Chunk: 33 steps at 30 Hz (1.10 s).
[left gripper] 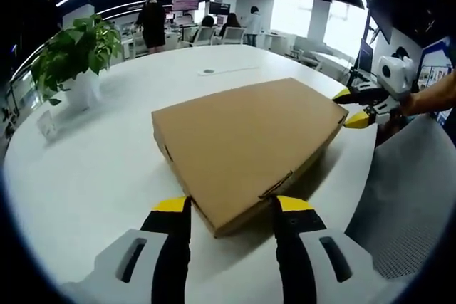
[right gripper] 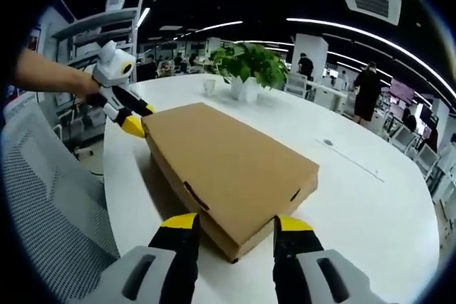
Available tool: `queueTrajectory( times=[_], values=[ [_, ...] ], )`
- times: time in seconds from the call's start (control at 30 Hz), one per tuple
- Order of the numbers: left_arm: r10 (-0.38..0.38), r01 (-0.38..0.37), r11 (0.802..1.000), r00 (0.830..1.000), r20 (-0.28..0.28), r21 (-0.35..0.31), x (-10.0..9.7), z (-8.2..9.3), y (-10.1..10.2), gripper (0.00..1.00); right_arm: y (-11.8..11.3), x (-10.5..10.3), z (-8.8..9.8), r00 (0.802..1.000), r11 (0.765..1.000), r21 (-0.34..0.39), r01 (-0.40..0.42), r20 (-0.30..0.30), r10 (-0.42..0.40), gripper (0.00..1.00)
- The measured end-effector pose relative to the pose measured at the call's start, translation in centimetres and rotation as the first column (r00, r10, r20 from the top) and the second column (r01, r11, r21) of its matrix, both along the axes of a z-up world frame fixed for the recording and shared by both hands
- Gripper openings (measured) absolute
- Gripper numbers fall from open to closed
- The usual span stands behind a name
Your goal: Operate the shoe box by opening the lid, removing the specified soft item, and placing it in the target area until the item is outside and the box remains undamaged.
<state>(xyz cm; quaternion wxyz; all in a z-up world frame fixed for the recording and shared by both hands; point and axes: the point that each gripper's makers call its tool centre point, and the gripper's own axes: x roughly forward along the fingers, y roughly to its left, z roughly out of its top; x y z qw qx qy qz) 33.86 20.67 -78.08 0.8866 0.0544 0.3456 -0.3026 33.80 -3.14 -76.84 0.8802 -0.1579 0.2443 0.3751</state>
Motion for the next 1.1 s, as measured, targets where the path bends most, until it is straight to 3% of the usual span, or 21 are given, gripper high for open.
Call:
queueTrajectory(
  times=[0.07, 0.2, 0.43, 0.73, 1.1],
  values=[
    [0.005, -0.005, 1.0, 1.0, 0.003, 0.0, 0.0, 0.0, 0.0, 0.47, -0.2, 0.1, -0.1, 1.0, 1.0, -0.026, -0.016, 0.022, 0.017, 0.36],
    [0.011, -0.01, 1.0, 1.0, 0.028, -0.001, -0.3, 0.1, -0.2, 0.48, -0.2, 0.2, 0.1, 1.0, 1.0, 0.019, 0.006, 0.006, -0.006, 0.37],
    [0.006, -0.006, 1.0, 0.999, 0.049, 0.008, -0.6, 0.2, -0.7, 0.51, -0.1, 0.2, -0.4, 1.0, 1.0, 0.018, 0.009, 0.005, -0.009, 0.38],
    [0.017, -0.018, 1.0, 0.999, 0.051, 0.013, -1.1, -0.1, -0.6, 0.5, -0.3, -0.1, -1.3, 1.0, 1.0, 0.002, 0.009, -0.008, -0.009, 0.36],
    [0.032, -0.034, 0.999, 0.996, 0.078, 0.023, -1.0, 0.3, -0.5, 0.46, -0.3, -0.2, -0.9, 0.999, 0.999, 0.028, 0.025, -0.024, -0.024, 0.35]
  ],
)
